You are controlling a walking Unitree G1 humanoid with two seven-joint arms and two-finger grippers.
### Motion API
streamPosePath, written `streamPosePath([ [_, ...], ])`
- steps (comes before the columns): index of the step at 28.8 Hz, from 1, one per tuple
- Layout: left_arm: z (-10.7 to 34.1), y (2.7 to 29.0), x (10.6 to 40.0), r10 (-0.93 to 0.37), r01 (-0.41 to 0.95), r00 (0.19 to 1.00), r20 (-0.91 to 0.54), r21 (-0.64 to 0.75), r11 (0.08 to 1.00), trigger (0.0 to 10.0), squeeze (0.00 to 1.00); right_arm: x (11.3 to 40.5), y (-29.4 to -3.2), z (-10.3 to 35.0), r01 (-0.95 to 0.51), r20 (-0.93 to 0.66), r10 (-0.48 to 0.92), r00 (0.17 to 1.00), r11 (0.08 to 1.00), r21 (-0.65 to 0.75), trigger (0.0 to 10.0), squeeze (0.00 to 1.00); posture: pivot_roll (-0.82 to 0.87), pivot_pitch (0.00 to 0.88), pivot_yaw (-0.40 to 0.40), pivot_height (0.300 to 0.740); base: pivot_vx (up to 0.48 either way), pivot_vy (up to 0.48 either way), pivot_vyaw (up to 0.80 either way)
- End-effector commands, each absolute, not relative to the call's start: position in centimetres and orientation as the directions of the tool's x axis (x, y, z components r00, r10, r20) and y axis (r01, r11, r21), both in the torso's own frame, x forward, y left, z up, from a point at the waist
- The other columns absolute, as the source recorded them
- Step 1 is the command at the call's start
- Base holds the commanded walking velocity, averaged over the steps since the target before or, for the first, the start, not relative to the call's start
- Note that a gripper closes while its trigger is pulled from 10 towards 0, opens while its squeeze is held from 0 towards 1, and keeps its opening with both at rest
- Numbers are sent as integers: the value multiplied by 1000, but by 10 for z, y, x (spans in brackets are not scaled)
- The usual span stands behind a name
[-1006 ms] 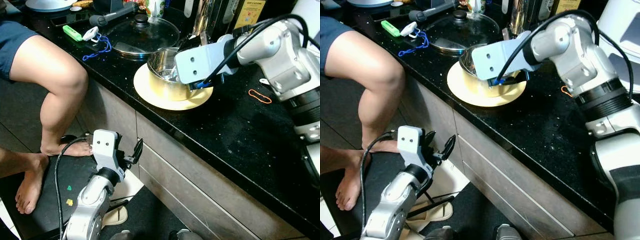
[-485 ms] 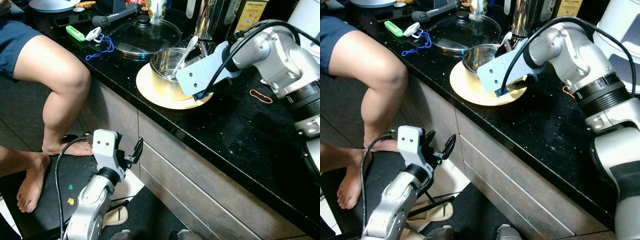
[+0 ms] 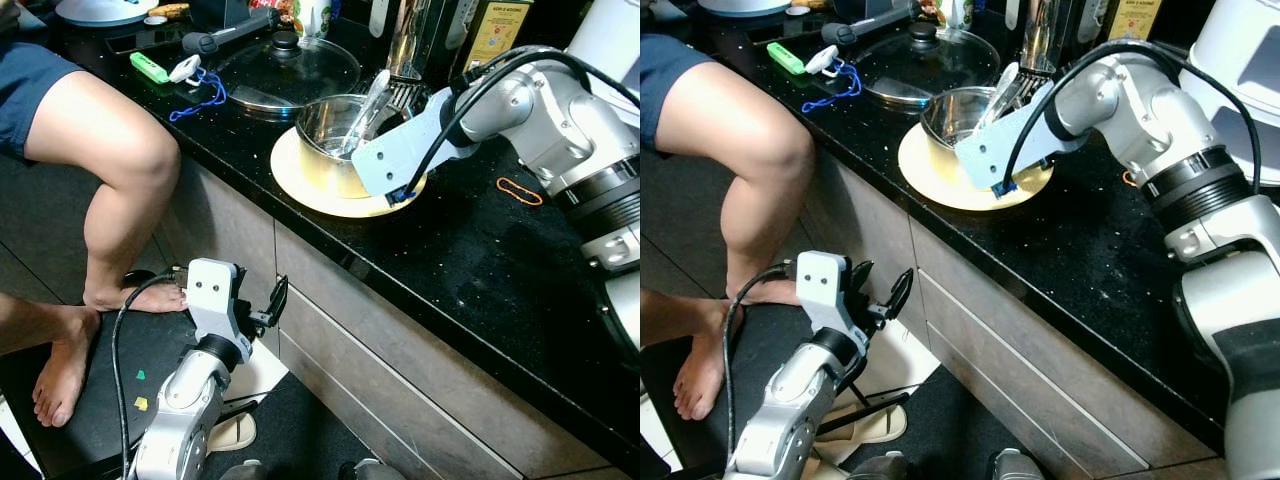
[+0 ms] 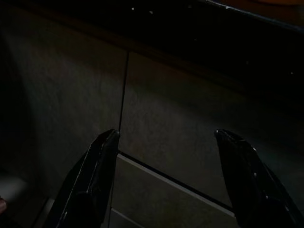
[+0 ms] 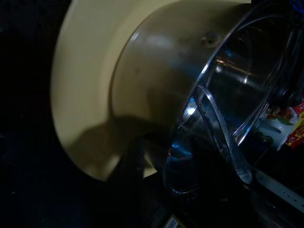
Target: Kitchen organization
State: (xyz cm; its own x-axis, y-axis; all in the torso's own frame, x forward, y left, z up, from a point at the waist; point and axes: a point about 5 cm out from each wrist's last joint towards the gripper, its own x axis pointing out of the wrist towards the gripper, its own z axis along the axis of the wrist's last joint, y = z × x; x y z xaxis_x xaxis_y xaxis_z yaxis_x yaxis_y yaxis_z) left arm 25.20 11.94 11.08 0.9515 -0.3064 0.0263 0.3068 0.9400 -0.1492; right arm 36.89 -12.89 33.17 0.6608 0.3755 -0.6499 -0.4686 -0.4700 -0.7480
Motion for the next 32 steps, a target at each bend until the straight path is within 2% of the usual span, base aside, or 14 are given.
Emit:
streamPosePath([
  [1, 110, 118, 250, -305, 304, 952, 15, -146, 942, 10000, 0, 369, -128, 332, -462, -657, 359, 663, -493, -737, 0, 0, 37, 80, -46, 740, 0, 0, 0],
  [21, 112, 117, 250, -299, 299, 954, 19, -148, 943, 10000, 0, 373, -132, 339, -443, -626, 357, 693, -474, -761, 0, 0, 37, 79, -49, 740, 0, 0, 0],
  [32, 111, 118, 250, -296, 296, 955, 18, -148, 944, 10000, 0, 380, -161, 384, -381, -499, 282, 820, -381, -842, 0, 0, 33, 80, -47, 740, 0, 0, 0],
])
